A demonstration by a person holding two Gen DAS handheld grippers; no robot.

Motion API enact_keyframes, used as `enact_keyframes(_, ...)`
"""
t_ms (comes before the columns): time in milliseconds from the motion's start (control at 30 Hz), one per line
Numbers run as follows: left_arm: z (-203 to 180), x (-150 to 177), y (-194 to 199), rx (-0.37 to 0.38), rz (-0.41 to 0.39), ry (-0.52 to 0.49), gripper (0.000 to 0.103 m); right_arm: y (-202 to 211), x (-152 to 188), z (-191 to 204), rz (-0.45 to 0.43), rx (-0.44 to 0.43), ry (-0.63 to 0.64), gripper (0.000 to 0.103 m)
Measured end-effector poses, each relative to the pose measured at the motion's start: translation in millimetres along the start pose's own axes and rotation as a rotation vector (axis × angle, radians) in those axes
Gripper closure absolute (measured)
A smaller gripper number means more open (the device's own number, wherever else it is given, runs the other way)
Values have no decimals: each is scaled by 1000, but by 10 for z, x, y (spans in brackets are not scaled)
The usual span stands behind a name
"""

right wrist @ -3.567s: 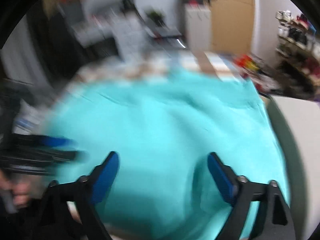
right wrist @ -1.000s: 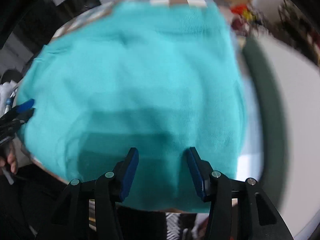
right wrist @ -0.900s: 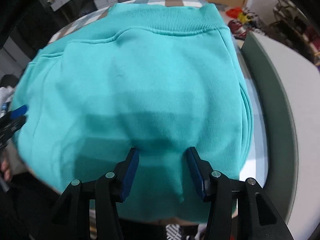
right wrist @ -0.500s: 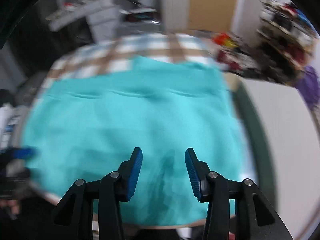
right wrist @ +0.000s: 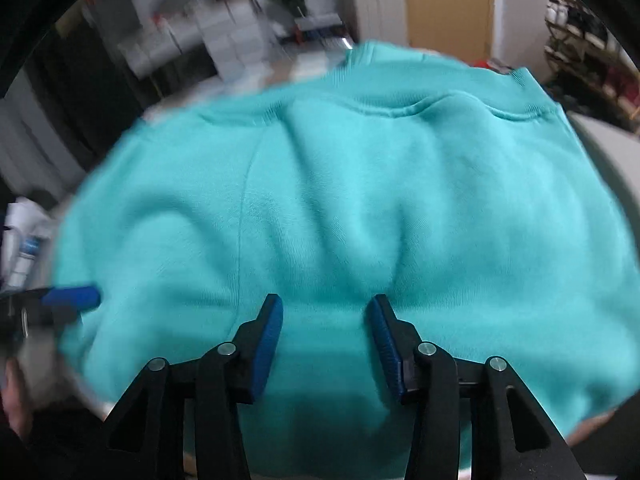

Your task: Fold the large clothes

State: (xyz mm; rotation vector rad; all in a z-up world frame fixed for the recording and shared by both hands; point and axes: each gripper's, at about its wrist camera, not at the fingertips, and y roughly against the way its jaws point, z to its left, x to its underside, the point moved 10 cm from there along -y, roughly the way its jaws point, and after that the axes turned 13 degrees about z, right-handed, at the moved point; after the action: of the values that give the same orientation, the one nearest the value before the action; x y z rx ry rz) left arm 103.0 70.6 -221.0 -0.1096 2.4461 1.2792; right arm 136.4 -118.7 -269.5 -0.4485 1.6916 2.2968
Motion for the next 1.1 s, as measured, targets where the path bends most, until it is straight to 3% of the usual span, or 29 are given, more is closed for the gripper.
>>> enact_keyframes(67, -8, -220, 225, -26, -118, 8, 35, 120, -69, -99, 6, -152, -113, 48)
enact_keyframes(100, 5, -336, 257, -63, -134, 14, 35, 163, -79, -156, -20, -207, -168, 46)
enact_keyframes(167, 23, -516, 174, -97, -98, 20, 35, 176, -94, -272, -7, -300, -277, 46)
enact_keyframes(233, 111, -674, -14, -155, -44, 34, 35, 197, -126, -286, -2, -337, -291, 44)
enact_keyframes(333, 515, -643, -451, -208, 96, 172, 37, 293, -94, -286, -19, -346, -257, 44)
enact_keyframes(400, 549, -686, -429, -228, 57, 158, 36, 332, -89, -308, -23, -350, -238, 41)
enact_keyframes(467, 526, -683, -460, -268, 83, 154, 36, 345, -103, -273, -20, -369, -243, 41)
enact_keyframes(600, 426, -653, -264, -251, 95, 243, 36, 428, 21, -268, -31, -435, -282, 39)
enact_keyframes(733, 228, -381, -94, -253, 83, 195, 35, 479, 32, -200, -41, -481, -290, 37)
enact_keyframes(867, 417, 6, -379, -315, 187, 174, 36, 522, 23, -89, -50, -495, -268, 34)
enact_keyframes(1000, 468, 48, -450, -311, 98, 115, 36, 456, 11, -46, -28, -468, -257, 34)
enact_keyframes(1100, 430, 63, -403, -371, 82, 100, 36, 365, 19, -95, -1, -448, -269, 34)
